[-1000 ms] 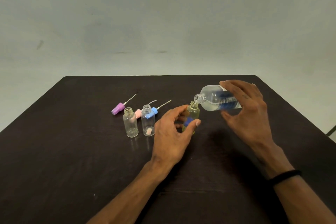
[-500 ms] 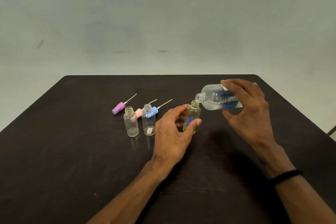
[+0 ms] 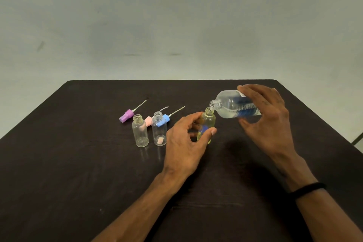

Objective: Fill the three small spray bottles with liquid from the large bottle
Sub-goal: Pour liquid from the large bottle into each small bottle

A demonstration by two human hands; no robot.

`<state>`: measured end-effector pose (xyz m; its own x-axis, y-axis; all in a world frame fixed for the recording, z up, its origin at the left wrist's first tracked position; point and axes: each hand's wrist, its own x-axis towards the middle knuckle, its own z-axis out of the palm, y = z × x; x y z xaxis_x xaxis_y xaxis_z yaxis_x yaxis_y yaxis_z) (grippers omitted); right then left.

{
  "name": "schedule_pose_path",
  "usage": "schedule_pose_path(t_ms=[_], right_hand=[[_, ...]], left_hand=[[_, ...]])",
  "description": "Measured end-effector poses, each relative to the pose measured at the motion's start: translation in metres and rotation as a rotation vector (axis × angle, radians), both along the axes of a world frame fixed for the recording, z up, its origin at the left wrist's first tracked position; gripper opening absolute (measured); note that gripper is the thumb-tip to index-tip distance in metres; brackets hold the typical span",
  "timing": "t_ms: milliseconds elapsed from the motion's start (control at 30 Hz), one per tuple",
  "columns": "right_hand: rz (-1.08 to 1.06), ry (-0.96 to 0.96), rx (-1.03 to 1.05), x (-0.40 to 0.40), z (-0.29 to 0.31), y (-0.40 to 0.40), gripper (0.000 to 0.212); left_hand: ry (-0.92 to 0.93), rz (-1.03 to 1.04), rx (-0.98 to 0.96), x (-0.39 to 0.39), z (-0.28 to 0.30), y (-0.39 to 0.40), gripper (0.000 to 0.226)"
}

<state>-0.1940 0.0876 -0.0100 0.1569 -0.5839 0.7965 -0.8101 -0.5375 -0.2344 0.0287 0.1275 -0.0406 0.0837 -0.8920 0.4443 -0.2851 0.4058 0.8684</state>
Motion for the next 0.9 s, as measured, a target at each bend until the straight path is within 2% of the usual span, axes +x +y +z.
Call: schedule_pose_path(t_ms=[900], right_hand=[[-0.004, 0.01, 0.036, 0.0009, -0.0039, -0.0001, 0.092]], left_hand=[[0.007, 0.012, 0.041, 0.0008, 0.0004, 0.0, 0.049]])
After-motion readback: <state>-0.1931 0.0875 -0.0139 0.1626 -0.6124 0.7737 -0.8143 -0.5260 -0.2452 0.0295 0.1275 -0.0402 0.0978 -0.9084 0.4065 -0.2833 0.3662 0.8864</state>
